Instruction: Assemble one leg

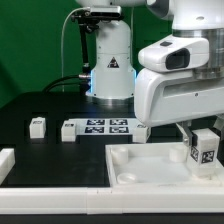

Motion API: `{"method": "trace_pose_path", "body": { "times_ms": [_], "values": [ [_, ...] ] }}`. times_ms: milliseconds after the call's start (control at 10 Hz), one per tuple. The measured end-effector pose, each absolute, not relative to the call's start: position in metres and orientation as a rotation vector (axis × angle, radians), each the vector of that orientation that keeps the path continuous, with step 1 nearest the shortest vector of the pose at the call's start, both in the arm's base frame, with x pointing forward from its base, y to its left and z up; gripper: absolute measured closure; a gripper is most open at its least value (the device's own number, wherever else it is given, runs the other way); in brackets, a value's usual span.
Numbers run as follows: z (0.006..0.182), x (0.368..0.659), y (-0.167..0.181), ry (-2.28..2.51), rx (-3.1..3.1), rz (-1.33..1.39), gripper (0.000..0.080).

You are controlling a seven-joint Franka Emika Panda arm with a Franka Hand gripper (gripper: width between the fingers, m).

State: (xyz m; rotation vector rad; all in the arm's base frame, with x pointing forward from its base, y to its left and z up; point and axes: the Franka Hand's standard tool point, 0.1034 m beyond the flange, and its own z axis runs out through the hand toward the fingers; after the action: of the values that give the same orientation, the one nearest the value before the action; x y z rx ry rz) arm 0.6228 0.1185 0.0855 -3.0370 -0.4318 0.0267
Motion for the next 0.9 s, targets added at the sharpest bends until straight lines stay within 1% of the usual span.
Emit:
{"method": "trace_pose_path", "body": {
  "times_ms": [200, 700, 900],
  "values": [
    [0.0856, 0.6237, 0.1183, -0.039, -3.066, 0.026, 0.0508],
    [0.083, 0.62, 0.1231, 1.299, -2.816, 0.032, 0.0508],
    [0.0829, 0.6207, 0.1238, 1.592, -2.666, 0.033, 0.0508]
  ]
}}
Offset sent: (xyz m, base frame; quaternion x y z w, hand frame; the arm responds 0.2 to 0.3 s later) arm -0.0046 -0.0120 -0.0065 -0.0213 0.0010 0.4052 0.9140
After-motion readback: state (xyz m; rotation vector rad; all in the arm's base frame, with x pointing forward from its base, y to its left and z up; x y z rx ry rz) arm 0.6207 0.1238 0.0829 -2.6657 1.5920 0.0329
